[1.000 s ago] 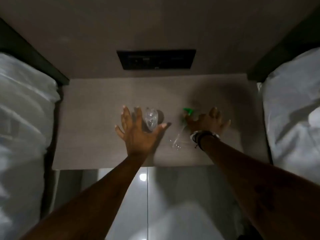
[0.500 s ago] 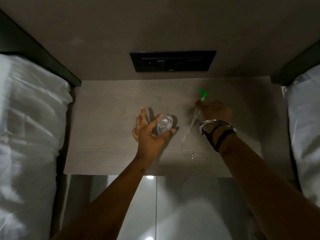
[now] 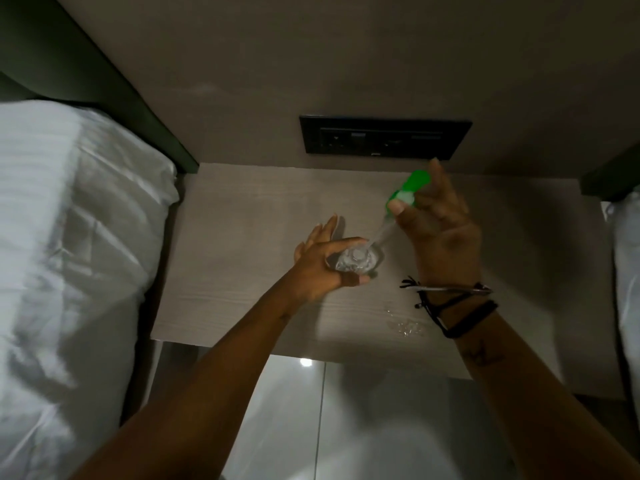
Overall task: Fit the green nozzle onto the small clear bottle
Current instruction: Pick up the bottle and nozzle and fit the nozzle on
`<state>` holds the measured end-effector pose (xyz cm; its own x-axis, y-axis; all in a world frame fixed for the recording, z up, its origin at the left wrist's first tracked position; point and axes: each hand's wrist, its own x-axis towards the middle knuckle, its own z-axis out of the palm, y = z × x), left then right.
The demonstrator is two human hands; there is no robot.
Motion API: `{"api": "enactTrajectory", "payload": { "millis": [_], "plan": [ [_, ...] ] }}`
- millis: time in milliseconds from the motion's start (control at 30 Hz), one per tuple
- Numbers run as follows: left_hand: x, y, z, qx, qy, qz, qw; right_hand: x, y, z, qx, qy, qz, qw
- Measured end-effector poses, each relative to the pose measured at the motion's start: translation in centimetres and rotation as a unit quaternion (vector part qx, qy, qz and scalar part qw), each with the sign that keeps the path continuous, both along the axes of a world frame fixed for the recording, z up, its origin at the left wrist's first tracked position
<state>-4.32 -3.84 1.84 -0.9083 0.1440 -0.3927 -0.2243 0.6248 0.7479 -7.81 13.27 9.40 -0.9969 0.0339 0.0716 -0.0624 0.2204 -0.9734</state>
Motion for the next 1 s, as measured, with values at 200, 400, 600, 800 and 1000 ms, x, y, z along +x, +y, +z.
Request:
{"api": "enactTrajectory", "payload": {
  "millis": [200,400,600,800,1000],
  "plan": [
    [0.9,0.1,-1.8,-0.023,0.147,0.04,0.988,1.3,-0.8,-3.1,0.258,0.026,0.137,0.956],
    [1.9,0.6,-3.5,-0.069,0.188,0.099,0.975,2.1,-1.4,-4.7,0.36,0.011,0.12,0.925],
    [2.4,0.7,-3.6,-0.059,0.185,0.107,0.975,2.1,-1.2,-4.8,0.279,0.019,0.194,0.94],
    [2.5,0.9,-3.2,-0.077,0.198,0.102,0.972,1.4,-1.4,-5.1,0.351,0.02,0.144,0.925],
    [2.6,1.1,-3.3,-0.074,0.213,0.109,0.968,1.8,-0.8,-5.5,0.279,0.029,0.169,0.945]
  ]
}}
